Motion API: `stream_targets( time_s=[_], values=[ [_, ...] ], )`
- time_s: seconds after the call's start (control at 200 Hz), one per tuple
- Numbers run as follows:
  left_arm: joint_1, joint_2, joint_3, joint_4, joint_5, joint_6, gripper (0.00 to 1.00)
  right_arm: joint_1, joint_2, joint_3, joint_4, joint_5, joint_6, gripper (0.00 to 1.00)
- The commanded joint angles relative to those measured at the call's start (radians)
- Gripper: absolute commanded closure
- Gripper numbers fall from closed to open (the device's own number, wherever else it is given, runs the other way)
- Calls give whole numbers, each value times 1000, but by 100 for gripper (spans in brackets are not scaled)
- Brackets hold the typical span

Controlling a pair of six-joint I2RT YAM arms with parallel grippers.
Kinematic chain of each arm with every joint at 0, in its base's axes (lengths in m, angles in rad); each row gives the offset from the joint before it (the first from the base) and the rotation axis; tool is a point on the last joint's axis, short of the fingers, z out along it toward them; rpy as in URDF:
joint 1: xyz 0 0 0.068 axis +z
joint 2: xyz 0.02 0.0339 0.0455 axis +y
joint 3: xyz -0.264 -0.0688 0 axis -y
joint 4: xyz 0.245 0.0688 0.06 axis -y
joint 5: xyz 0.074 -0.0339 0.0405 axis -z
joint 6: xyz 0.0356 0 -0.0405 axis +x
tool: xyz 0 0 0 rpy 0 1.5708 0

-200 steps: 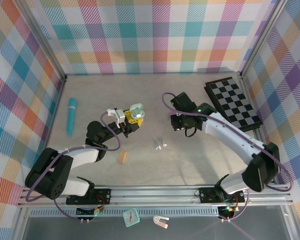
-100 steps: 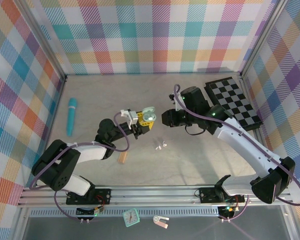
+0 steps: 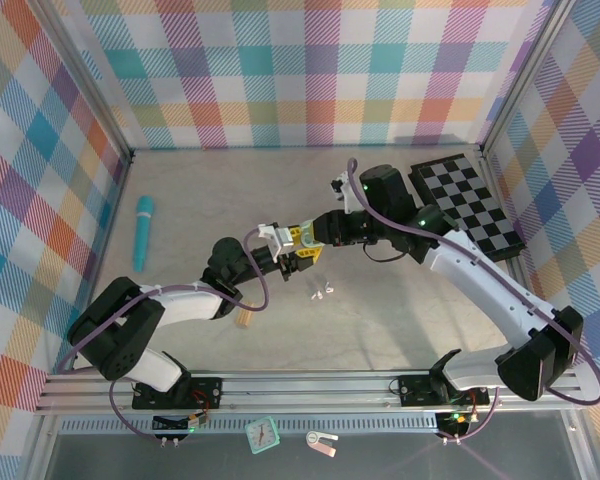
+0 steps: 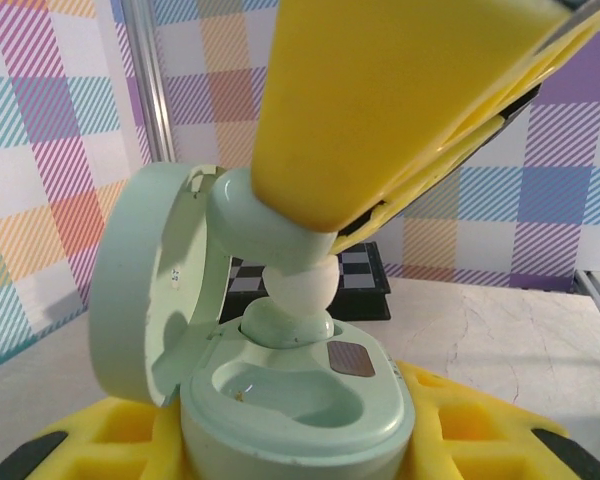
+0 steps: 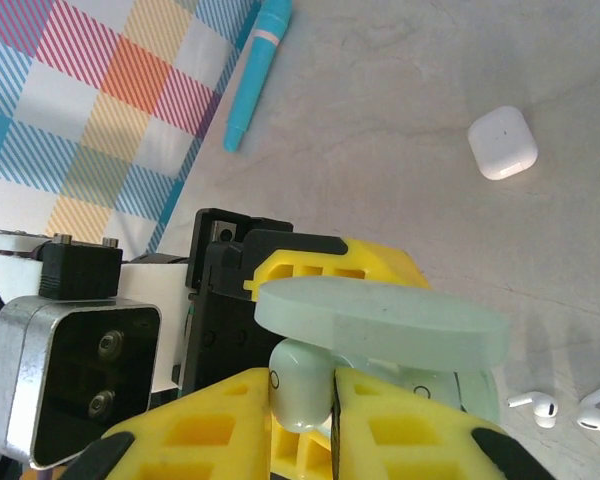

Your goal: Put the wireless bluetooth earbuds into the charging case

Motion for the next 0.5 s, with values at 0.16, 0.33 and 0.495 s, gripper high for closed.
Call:
stream_targets(
  time_s=[0.16, 0.33, 0.495],
  values=[
    [-16, 14, 29, 29, -34, 20, 71, -8, 31, 3, 54, -69, 25, 78],
    [-17, 6, 29, 25, -45, 20, 71, -7, 55, -6, 59, -81, 31, 78],
    [-18, 2, 25, 24, -57, 20, 71, -7, 65, -15, 54, -80, 35, 78]
  ],
)
